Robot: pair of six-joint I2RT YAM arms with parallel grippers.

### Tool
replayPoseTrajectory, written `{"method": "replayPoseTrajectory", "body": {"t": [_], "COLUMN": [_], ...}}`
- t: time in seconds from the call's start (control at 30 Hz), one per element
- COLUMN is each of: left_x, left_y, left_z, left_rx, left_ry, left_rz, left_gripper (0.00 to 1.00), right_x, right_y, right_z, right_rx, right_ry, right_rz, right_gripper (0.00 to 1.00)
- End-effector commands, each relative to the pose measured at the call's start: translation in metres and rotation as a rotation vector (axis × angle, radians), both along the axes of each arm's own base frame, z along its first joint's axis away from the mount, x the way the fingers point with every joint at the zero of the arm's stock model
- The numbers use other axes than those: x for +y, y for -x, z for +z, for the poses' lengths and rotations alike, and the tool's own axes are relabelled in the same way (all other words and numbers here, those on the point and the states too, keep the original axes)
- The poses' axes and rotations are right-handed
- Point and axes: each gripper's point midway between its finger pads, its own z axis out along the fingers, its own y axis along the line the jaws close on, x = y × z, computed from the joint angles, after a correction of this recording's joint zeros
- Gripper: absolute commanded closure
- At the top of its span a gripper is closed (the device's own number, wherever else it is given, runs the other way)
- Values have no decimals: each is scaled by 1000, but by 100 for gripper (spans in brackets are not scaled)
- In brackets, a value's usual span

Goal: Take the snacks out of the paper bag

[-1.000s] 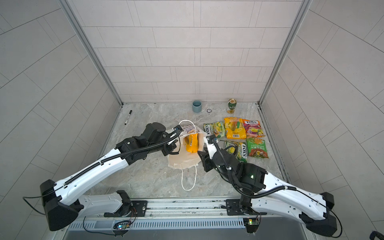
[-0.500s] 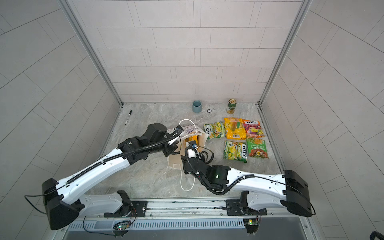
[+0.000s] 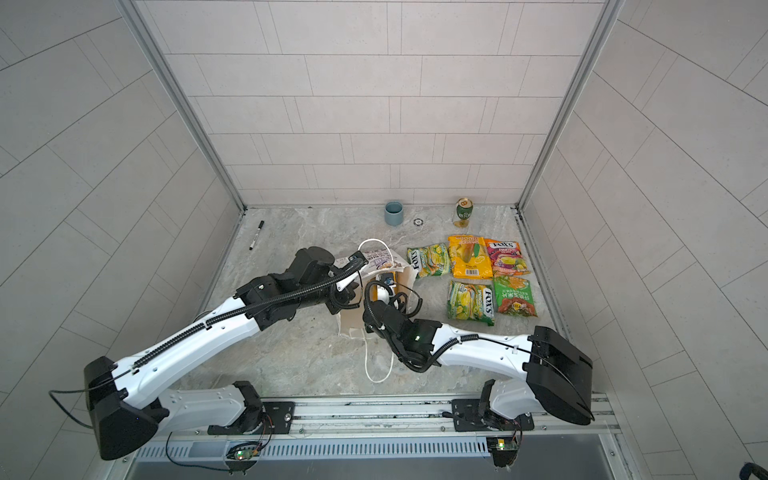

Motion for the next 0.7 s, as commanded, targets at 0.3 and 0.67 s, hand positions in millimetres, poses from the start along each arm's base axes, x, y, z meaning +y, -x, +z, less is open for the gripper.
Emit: {"method": "replayPoseTrajectory", "body": {"t": [0.3, 0.67], "left_x": [-8, -10], "left_y": [6, 9], "left_z": [2, 1], "left_rx": [9, 21], "left_ry": [32, 40], "left_rz": [-41, -57], "left_gripper": [100, 100], "right_x": [-7, -15], "right_y": [-32, -54], "right_z": [-13, -18], "right_rx": [-12, -42], "right_ry": [35, 77], "right_rz": [-131, -267], "right_gripper": [36, 35]}}
